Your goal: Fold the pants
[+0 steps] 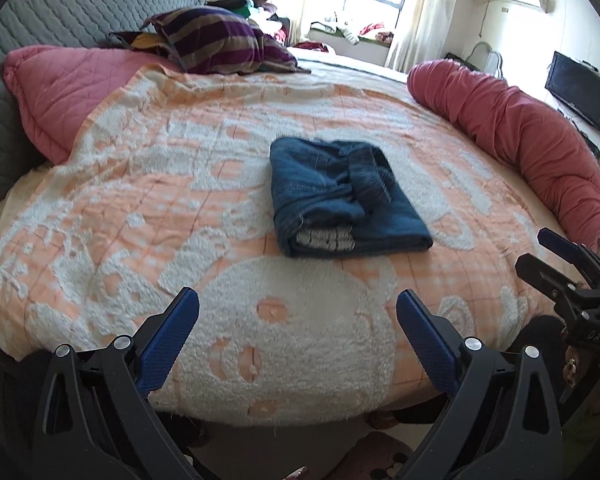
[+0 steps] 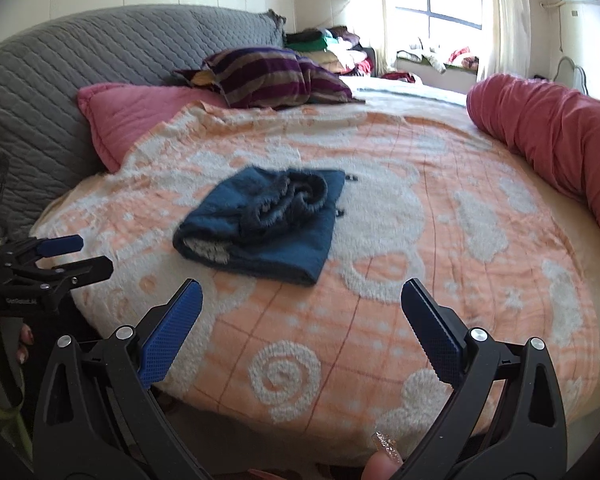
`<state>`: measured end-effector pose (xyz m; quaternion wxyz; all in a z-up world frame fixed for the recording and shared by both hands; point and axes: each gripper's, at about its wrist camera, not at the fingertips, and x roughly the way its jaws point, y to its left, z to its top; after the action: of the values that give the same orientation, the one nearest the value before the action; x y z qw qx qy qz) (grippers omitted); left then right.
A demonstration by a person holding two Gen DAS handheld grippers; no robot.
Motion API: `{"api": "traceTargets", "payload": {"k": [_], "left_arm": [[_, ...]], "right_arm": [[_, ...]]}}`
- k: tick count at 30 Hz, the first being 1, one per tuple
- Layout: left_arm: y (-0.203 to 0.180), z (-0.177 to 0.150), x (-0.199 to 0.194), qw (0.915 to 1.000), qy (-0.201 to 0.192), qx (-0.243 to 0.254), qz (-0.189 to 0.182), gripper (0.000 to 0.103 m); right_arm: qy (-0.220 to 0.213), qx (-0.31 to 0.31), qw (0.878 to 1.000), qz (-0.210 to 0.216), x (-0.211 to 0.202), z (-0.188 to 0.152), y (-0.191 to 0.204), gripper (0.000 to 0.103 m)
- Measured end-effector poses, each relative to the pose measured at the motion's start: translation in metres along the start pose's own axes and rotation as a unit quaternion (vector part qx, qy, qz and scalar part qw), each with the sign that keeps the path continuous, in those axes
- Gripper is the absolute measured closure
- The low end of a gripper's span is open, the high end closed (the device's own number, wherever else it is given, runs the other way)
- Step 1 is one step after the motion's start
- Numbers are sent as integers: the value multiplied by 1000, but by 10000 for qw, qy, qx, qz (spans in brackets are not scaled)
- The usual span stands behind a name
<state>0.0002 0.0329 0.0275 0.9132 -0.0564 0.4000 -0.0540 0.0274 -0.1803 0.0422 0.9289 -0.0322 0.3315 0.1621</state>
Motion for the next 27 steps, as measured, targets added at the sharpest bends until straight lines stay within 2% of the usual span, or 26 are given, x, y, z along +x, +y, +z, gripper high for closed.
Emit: {"api": "traceTargets", "payload": {"k": [7, 27], "left_arm": [[0, -10, 21, 9996, 261, -50, 68, 4], [-4, -12, 17, 9996, 263, -61, 9, 4]], "right_arm": [[235, 149, 9996, -40, 19, -11, -7, 9], [244, 217, 9995, 17, 18, -13, -8, 9]]}}
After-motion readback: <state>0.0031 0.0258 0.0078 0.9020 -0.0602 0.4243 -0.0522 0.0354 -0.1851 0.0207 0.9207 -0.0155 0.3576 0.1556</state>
